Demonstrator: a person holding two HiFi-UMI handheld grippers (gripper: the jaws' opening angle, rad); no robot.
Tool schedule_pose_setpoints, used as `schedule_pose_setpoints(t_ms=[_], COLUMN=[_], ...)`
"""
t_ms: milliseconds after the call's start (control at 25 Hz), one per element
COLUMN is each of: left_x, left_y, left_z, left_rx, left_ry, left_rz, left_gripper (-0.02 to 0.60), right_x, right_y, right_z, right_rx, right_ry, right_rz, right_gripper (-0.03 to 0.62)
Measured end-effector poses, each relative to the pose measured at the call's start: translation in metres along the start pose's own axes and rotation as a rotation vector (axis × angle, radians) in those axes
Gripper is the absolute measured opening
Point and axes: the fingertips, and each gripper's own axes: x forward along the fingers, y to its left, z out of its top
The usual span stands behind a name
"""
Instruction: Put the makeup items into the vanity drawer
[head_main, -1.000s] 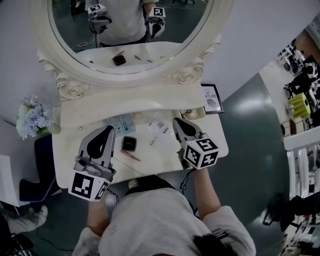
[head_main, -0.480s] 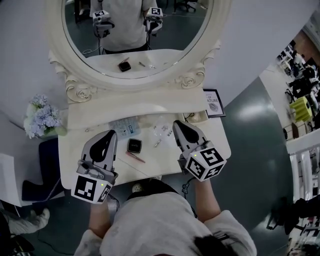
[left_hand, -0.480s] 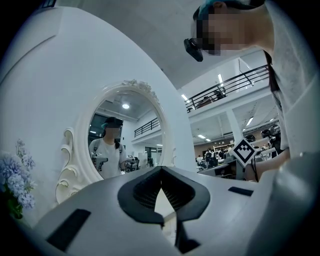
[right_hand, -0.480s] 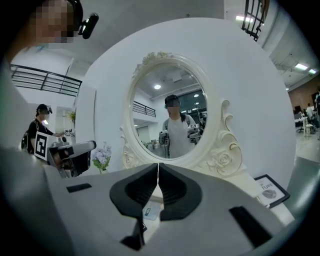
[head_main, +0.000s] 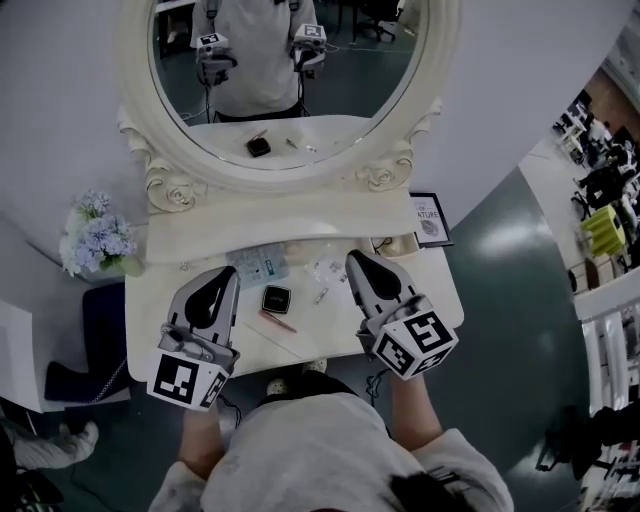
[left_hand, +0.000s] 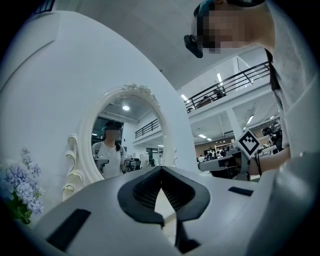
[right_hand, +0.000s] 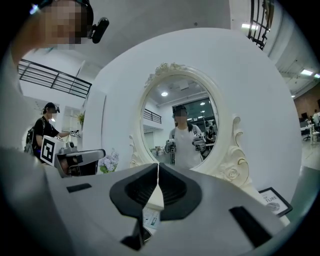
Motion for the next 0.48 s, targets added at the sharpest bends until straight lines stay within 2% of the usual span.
schedule_pose_setpoints(t_ms=[480], left_x=[-0.010], left_y=[0.007], left_z=[0.011], left_rx=[0.014], left_ry=[-0.021], left_rz=[0.017], left_gripper=[0.014], right_x=[0.000], right_y=[0.032], right_z=[0.023], right_rx=[-0.059], right_ry=[-0.063], right_rz=[0.059], right_gripper=[0.023])
